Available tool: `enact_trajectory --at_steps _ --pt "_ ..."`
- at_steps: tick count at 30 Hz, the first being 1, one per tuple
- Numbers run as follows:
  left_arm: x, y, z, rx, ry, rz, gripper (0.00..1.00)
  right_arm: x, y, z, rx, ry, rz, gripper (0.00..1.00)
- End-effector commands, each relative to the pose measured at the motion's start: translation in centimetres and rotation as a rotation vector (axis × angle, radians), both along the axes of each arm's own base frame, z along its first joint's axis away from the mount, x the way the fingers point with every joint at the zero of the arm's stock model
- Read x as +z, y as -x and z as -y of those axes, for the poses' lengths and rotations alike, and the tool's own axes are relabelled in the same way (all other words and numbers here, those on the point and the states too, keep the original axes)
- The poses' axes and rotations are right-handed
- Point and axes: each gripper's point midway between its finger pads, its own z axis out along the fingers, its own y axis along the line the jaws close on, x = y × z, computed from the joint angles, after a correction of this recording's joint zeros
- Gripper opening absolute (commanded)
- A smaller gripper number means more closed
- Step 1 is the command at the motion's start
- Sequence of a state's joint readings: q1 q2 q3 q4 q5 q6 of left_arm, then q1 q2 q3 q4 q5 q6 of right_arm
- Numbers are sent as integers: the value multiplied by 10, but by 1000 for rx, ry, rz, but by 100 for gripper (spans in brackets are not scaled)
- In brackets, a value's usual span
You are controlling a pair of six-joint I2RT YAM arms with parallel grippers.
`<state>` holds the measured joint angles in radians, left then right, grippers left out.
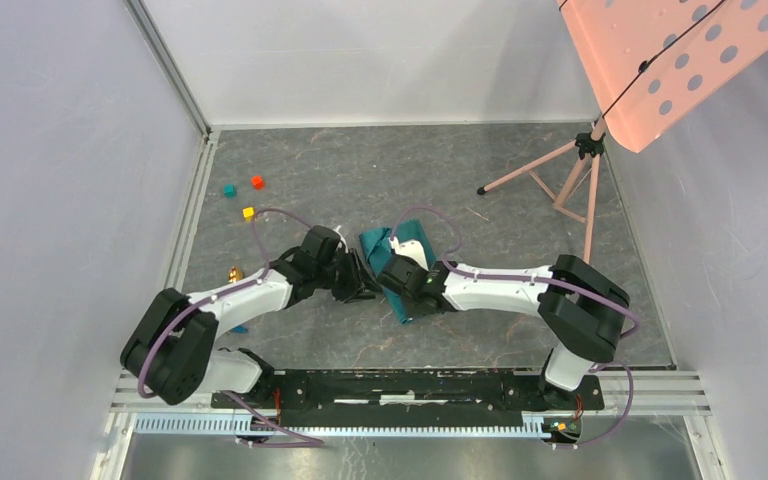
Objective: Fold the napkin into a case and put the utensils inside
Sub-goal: Smooth out the 2/3-rectangle-folded napkin at the center of the board.
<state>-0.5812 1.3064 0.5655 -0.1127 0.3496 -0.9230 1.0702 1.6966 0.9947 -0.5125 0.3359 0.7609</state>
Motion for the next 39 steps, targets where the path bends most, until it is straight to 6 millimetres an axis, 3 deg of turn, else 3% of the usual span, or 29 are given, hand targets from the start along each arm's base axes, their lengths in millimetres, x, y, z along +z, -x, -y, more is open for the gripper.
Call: enact_trajectory --at_steps 1,9,13,15,19,21,28,31,34,39 --pt "29 -31 29 -16 134 54 34 5 -3 2 -5 -39 21 0" --pt "16 -61 40 -33 102 54 29 4 -3 0 11 -60 16 3" --pt "-8 -60 40 -40 62 1 26 8 -6 0 19 -64 22 5" --pt "-26 -55 33 -31 25 -28 25 14 -10 2 23 -60 43 10" --pt "-53 -46 19 -13 -19 -69 24 37 -24 -5 115 -94 118 33" --pt "-58 -44 18 -16 -21 -78 23 53 -29 -17 218 -160 162 47" --pt "-59 -43 17 -14 -15 -80 22 80 -14 -66 567 -597 146 75" --pt "-58 -45 18 -15 -15 -81 22 86 0 -83 685 -787 102 75" --pt "-59 -45 17 -13 -17 -86 21 82 11 -93 759 -849 58 74" --pt "-60 -43 15 -10 -23 -87 21 67 13 -92 771 -860 52 73"
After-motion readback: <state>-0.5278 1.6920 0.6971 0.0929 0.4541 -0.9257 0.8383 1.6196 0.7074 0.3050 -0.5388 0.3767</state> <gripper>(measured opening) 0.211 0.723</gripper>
